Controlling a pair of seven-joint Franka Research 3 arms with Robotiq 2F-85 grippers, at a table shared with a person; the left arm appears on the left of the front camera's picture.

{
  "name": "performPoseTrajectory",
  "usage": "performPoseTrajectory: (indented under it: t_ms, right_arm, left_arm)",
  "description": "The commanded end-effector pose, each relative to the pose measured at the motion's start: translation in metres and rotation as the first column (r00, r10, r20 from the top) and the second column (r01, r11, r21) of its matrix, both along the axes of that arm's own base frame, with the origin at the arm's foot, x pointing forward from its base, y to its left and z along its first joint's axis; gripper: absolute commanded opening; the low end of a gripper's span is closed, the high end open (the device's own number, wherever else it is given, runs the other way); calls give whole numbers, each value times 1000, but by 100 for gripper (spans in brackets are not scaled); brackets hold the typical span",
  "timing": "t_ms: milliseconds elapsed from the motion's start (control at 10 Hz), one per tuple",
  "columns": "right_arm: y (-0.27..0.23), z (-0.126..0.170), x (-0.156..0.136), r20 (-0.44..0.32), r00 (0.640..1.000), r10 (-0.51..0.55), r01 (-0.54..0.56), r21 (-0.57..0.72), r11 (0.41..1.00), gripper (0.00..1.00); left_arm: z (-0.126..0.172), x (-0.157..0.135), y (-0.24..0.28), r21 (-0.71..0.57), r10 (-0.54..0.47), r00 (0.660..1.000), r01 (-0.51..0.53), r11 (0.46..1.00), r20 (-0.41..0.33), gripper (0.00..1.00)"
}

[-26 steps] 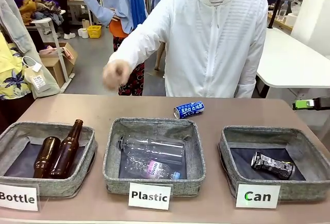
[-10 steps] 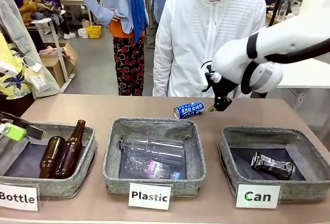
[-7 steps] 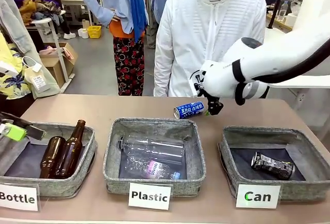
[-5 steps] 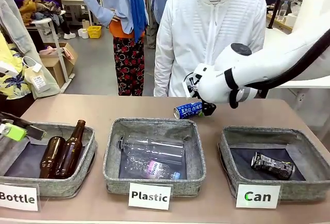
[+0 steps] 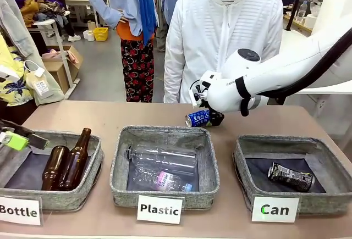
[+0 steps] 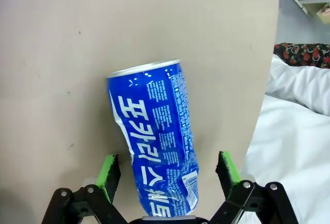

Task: Sort the can waste into the basket.
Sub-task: Pick up the can waste from the table and place it in the right Fabric basket.

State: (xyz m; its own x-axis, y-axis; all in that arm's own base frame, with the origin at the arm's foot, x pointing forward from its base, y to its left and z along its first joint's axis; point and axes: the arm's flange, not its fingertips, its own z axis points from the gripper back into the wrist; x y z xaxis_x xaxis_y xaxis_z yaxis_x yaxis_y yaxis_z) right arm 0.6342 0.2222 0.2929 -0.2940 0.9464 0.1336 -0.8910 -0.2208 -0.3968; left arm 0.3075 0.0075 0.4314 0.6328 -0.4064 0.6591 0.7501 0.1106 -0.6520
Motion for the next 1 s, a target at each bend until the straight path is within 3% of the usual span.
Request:
performPoseTrajectory:
  t_ms: [0, 100, 200, 400, 500, 700, 900]
  right_arm:
    - [-1, 6, 3, -45, 999, -16, 16, -5, 1000, 44]
    - [-1, 6, 2, -49, 999, -17, 17, -10, 1000, 43]
    - [0, 5, 1, -53, 998, -14, 13, -12, 1000, 0]
    - [0, 5, 1, -54, 998, -16, 16, -8, 1000, 0]
    - [0, 5, 1, -55, 998, -18, 18, -6, 1000, 17]
    - [-1, 4, 0, -58, 998, -23, 22, -10, 1000, 0]
    - [-1, 10, -5, -52, 998, -20, 20, -1, 1000, 0]
  left_arm:
    - [2, -4, 1, 4, -4, 1000, 4, 1000, -15, 100]
    - [2, -4, 1, 4, -4, 1000, 4, 1000, -15, 100]
    - [2, -4, 1, 4, -4, 1000, 4, 1000, -15, 100]
    - [2, -4, 1, 4, -4, 1000, 4, 1000, -15, 100]
    - [2, -4, 1, 4, -4, 1000, 4, 1000, -15, 100]
    - [2, -4, 1, 4, -4, 1000, 4, 1000, -15, 100]
    - [2, -4, 1, 4, -4, 1000, 4, 1000, -15, 100]
